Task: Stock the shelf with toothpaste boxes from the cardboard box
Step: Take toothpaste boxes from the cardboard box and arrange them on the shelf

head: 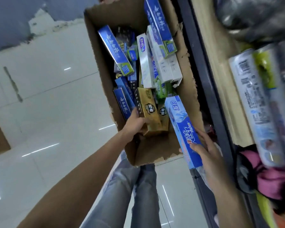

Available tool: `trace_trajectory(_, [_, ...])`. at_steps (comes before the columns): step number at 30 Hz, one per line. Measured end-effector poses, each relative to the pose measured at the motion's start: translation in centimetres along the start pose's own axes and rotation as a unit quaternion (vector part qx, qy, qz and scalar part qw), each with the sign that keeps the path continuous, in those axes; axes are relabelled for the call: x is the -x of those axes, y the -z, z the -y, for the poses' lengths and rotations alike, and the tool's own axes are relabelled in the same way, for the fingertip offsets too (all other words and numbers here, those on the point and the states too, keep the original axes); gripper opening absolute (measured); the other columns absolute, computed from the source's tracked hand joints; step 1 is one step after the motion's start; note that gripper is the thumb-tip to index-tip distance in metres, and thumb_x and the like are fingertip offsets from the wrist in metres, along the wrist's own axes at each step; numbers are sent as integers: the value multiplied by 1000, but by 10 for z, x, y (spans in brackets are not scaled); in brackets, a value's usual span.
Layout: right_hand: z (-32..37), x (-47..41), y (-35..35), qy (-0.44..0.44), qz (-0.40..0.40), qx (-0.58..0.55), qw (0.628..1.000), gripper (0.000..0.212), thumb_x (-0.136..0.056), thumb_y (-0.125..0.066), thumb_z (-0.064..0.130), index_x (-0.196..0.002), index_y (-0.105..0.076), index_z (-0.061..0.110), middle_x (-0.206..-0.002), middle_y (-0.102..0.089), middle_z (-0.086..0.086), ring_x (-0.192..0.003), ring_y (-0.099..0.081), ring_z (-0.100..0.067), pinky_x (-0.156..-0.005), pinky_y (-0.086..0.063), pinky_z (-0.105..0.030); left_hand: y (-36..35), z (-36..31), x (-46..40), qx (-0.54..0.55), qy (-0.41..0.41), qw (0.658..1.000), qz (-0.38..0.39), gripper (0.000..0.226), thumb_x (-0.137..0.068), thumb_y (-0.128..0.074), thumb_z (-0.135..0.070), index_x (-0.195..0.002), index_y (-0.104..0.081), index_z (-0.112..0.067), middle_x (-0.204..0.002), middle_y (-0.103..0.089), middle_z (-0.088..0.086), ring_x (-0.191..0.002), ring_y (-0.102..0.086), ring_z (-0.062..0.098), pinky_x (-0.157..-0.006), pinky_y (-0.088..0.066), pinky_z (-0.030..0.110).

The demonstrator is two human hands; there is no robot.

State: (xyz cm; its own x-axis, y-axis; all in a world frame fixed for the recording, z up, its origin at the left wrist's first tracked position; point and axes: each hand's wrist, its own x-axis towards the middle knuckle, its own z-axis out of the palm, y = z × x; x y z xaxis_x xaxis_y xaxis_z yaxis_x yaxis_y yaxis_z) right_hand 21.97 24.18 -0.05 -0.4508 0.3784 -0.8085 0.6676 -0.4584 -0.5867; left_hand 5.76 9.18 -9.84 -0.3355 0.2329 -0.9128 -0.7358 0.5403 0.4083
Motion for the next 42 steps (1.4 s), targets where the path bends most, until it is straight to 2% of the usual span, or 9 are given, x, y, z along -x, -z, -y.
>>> trace_trajectory(4, [29, 55, -6, 29, 56, -112, 992, 50, -74, -72, 28, -121, -57, 37, -121, -65, 3, -102, -66, -28, -81, -54, -34, 18, -24, 80, 93, -56, 993, 42, 69, -65, -64, 2, -131, -46, -12, -104, -63, 7, -102, -61, 29, -83, -51, 41])
trace_trajectory(10, [86, 143, -19, 61, 82, -166, 981, 75, -72, -74, 13, -138, -43, 28, -129, -60, 1, -120, -56, -25, -92, -53, -35, 27, -90, 204, 78, -154, 982, 82, 43, -66, -56, -11, -106, -51, -26, -93, -63, -3, -80, -63, 15, -55, -47, 24])
trace_trajectory(13, [112, 178, -31, 86, 75, -163, 980, 70, -79, -61, -11, -137, -42, 25, -113, -65, 3, -112, -59, -19, -93, -50, -36, 21, -112, 252, 39, -196, 974, 109, 28, -89, -50, -11, -108, -50, -32, -95, -64, -9, -76, -67, 2, -58, -51, 19])
trace_trajectory(18, [140, 225, -43, 165, 55, -224, 959, 59, -57, -57, -11, -107, -53, 20, -103, -60, -5, -79, -62, -9, -61, -50, -21, 11, -132, 311, -4, -228, 963, 141, 33, -82, -55, -15, -113, -53, -24, -97, -68, -5, -80, -68, 7, -62, -50, 21])
trace_trajectory(24, [151, 274, -28, 241, 25, -313, 918, 56, -60, -57, -10, -106, -49, 20, -96, -72, -1, -86, -67, -18, -72, -54, -34, -5, -136, 346, -88, -237, 951, 176, 50, -68, -58, -27, -117, -53, -22, -111, -66, 5, -102, -64, 26, -86, -51, 40])
trace_trajectory(30, [146, 307, 14, 251, -133, -391, 875, 36, -76, -64, 34, -110, -55, 23, -92, -72, -3, -82, -69, -15, -74, -56, -33, -31, -127, 349, -142, -224, 954, 138, 31, -86, -58, -25, -117, -54, -27, -110, -63, 8, -97, -61, 27, -85, -49, 43])
trace_trajectory(33, [123, 322, 51, 257, -288, -229, 894, 18, -85, -67, 29, -99, -60, 20, -90, -70, 8, -79, -65, -2, -74, -51, -25, -51, -123, 353, -159, -245, 947, 137, 32, -92, -54, -23, -124, -49, -25, -102, -61, -1, -88, -59, 15, -71, -49, 33])
trace_trajectory(37, [83, 347, 99, 282, -423, -26, 861, 35, -77, -77, 23, -101, -51, 23, -91, -63, 22, -77, -57, 14, -71, -43, -8, -82, -114, 368, -167, -256, 942, 136, 31, -91, -58, -31, -120, -50, -26, -99, -61, -4, -86, -59, 12, -66, -46, 28])
trace_trajectory(42, [41, 378, 159, 353, -414, -244, 803, 71, -80, -68, 0, -125, -31, 40, -123, -55, 7, -107, -62, -16, -78, -57, -42, -124, -91, 385, -158, -253, 947, 122, 37, -80, -68, -43, -111, -56, -26, -114, -65, 8, -100, -64, 27, -93, -50, 50])
